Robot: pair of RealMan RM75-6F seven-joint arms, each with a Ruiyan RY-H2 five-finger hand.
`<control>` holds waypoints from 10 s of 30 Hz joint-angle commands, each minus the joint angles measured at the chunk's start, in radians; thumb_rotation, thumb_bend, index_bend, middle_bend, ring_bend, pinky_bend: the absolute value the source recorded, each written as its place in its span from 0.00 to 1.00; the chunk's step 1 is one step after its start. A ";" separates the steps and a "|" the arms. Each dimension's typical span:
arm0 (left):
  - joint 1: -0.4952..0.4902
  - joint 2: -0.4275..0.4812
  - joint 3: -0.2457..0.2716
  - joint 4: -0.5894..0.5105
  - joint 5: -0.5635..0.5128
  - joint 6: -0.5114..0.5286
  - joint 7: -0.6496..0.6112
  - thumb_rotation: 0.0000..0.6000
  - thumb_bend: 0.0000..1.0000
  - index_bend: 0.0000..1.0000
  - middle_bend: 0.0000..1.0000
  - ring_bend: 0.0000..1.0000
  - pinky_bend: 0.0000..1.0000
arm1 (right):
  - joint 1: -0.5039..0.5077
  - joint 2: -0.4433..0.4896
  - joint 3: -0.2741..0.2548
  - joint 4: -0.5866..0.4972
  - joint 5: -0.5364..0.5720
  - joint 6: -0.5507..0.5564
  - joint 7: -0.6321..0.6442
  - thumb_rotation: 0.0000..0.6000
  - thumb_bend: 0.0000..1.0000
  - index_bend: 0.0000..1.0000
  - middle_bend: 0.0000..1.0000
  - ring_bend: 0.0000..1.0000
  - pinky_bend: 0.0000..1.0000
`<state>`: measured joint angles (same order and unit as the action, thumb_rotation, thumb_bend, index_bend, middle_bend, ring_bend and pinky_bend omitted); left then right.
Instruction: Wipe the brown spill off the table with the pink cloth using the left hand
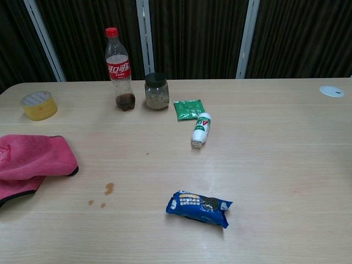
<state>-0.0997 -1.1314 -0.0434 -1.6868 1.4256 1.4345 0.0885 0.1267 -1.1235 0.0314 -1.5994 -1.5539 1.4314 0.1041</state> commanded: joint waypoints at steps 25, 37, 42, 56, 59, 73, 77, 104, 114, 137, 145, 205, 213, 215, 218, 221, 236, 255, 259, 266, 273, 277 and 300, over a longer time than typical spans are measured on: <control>-0.035 -0.030 -0.012 -0.004 -0.093 -0.090 0.077 1.00 0.00 0.00 0.00 0.00 0.00 | 0.003 -0.002 0.002 0.000 0.004 -0.005 0.008 1.00 0.01 0.00 0.00 0.00 0.00; -0.126 -0.156 -0.051 0.058 -0.200 -0.174 0.275 1.00 0.00 0.00 0.00 0.00 0.00 | 0.000 0.000 -0.001 -0.004 0.000 -0.003 0.015 1.00 0.01 0.00 0.00 0.00 0.00; -0.162 -0.233 -0.065 0.111 -0.241 -0.201 0.337 1.00 0.00 0.00 0.00 0.00 0.00 | 0.002 0.002 -0.002 -0.006 0.003 -0.008 0.022 1.00 0.01 0.00 0.00 0.00 0.00; -0.232 -0.372 -0.098 0.243 -0.359 -0.249 0.445 1.00 0.00 0.00 0.00 0.00 0.00 | 0.011 0.001 0.001 -0.003 0.011 -0.028 0.041 1.00 0.01 0.00 0.00 0.00 0.00; -0.246 -0.381 -0.116 0.271 -0.385 -0.266 0.441 1.00 0.00 0.00 0.00 0.00 0.00 | 0.012 0.001 0.000 -0.003 0.011 -0.029 0.043 1.00 0.02 0.00 0.00 0.00 0.00; -0.295 -0.415 -0.121 0.330 -0.481 -0.355 0.444 1.00 0.00 0.00 0.00 0.00 0.00 | 0.015 -0.002 0.004 -0.004 0.022 -0.037 0.039 1.00 0.01 0.00 0.00 0.00 0.00; -0.291 -0.412 -0.108 0.315 -0.477 -0.346 0.438 1.00 0.00 0.00 0.00 0.00 0.00 | 0.015 -0.003 0.004 -0.003 0.021 -0.035 0.037 1.00 0.01 0.00 0.00 0.00 0.00; -0.301 -0.436 -0.088 0.331 -0.508 -0.320 0.450 1.00 0.00 0.00 0.00 0.00 0.00 | 0.017 -0.001 0.007 -0.006 0.031 -0.042 0.035 1.00 0.01 0.00 0.00 0.00 0.00; -0.336 -0.454 -0.117 0.357 -0.559 -0.351 0.467 1.00 0.03 0.06 0.00 0.00 0.00 | 0.016 -0.002 0.005 -0.008 0.034 -0.044 0.027 1.00 0.01 0.00 0.00 0.00 0.00; -0.332 -0.487 -0.109 0.399 -0.561 -0.321 0.455 1.00 0.52 0.71 0.46 0.40 0.49 | 0.017 0.001 0.006 -0.013 0.037 -0.047 0.027 1.00 0.01 0.00 0.00 0.00 0.00; -0.337 -0.491 -0.106 0.340 -0.469 -0.289 0.398 1.00 0.57 0.81 0.55 0.47 0.55 | 0.017 0.001 0.007 -0.013 0.040 -0.049 0.030 1.00 0.01 0.00 0.00 0.00 0.00; -0.384 -0.515 -0.091 0.343 -0.450 -0.292 0.476 1.00 0.55 0.84 0.55 0.48 0.55 | 0.010 0.004 0.008 -0.012 0.037 -0.037 0.043 1.00 0.02 0.00 0.00 0.00 0.00; -0.398 -0.487 -0.198 0.248 -0.425 -0.245 0.344 1.00 0.55 0.84 0.55 0.48 0.55 | 0.010 0.003 0.008 -0.012 0.037 -0.036 0.038 1.00 0.02 0.00 0.00 0.00 0.00; -0.407 -0.498 -0.221 0.210 -0.427 -0.238 0.321 1.00 0.55 0.84 0.55 0.48 0.55 | 0.009 0.003 0.009 -0.012 0.037 -0.036 0.039 1.00 0.02 0.00 0.00 0.00 0.00; -0.425 -0.516 -0.232 0.177 -0.416 -0.227 0.327 1.00 0.55 0.84 0.55 0.48 0.55 | 0.009 0.003 0.009 -0.011 0.038 -0.036 0.040 1.00 0.02 0.00 0.00 0.00 0.00; -0.446 -0.544 -0.235 0.143 -0.413 -0.222 0.353 1.00 0.54 0.84 0.55 0.48 0.55 | 0.010 0.003 0.009 -0.010 0.038 -0.037 0.043 1.00 0.02 0.00 0.00 0.00 0.00; -0.483 -0.718 -0.135 0.217 -0.416 -0.214 0.481 1.00 0.54 0.83 0.55 0.48 0.55 | 0.011 0.006 0.008 -0.007 0.037 -0.041 0.056 1.00 0.02 0.00 0.00 0.00 0.00; -0.419 -0.604 -0.201 0.368 -0.514 -0.239 0.403 1.00 0.54 0.83 0.53 0.47 0.55 | 0.010 0.005 0.010 -0.012 0.047 -0.045 0.043 1.00 0.02 0.00 0.00 0.00 0.00; -0.409 -0.569 -0.200 0.379 -0.517 -0.258 0.382 1.00 0.46 0.73 0.46 0.41 0.53 | 0.011 0.005 0.010 -0.014 0.048 -0.046 0.039 1.00 0.02 0.00 0.00 0.00 0.00; -0.405 -0.530 -0.204 0.394 -0.488 -0.260 0.346 1.00 0.29 0.54 0.24 0.21 0.34 | 0.010 0.006 0.011 -0.016 0.051 -0.046 0.036 1.00 0.02 0.00 0.00 0.00 0.00; -0.405 -0.455 -0.194 0.343 -0.559 -0.300 0.445 1.00 0.02 0.12 0.00 0.00 0.03 | 0.011 0.007 0.010 -0.018 0.051 -0.050 0.034 1.00 0.02 0.00 0.00 0.00 0.00; -0.404 -0.415 -0.187 0.301 -0.587 -0.306 0.482 1.00 0.00 0.04 0.00 0.00 0.00 | 0.010 0.007 0.009 -0.019 0.052 -0.050 0.036 1.00 0.02 0.00 0.00 0.00 0.00; -0.141 -0.055 -0.049 -0.015 -0.190 -0.015 0.132 1.00 0.00 0.02 0.00 0.00 0.00 | 0.009 0.008 0.008 -0.022 0.046 -0.047 0.022 1.00 0.02 0.00 0.00 0.00 0.00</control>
<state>-0.2685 -1.2111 -0.1174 -1.6837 1.2028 1.3879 0.2436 0.1363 -1.1158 0.0394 -1.6216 -1.5066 1.3831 0.1265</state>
